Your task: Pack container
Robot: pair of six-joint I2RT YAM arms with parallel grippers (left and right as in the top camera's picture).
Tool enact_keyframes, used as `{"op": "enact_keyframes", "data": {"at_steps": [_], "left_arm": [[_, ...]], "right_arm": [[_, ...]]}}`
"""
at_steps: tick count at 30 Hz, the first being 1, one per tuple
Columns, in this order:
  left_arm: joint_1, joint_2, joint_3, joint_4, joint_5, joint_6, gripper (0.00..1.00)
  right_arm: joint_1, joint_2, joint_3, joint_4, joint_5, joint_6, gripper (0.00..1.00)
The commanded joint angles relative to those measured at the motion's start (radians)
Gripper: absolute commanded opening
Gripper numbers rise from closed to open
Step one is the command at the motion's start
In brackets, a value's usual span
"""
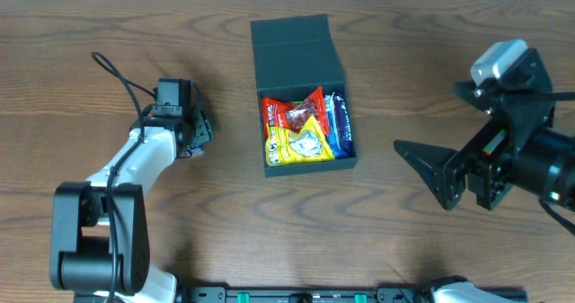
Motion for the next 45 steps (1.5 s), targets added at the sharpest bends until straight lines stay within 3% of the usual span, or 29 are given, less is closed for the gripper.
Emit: {"op": "enact_keyframes", "data": {"at_steps": [1,19,26,38,45], "left_arm": [[0.002,0.029,-0.008,0.008,-0.019,0.018,0.75],[0.002,0.084,-0.008,0.014,-0.002,0.014,0.59],[0.001,0.076,-0.002,0.007,0.005,0.013,0.41],[-0.023,-0.071,0.158,-0.156,0.039,0.014,0.23],[-0.163,-0.167,0.218,-0.157,0.102,-0.023,0.16]], "right_arm": [[-0.011,0.002,0.002,-0.003,0.0,0.015,0.99],[-0.011,0.002,0.002,-0.003,0.0,0.015,0.99],[-0.011,0.002,0.002,-0.003,0.004,0.016,0.99],[-0.011,-0.001,0.002,-0.003,0.16,0.04,0.99],[-0.011,-0.002,0.002,-0.003,0.198,0.068,0.99]]}}
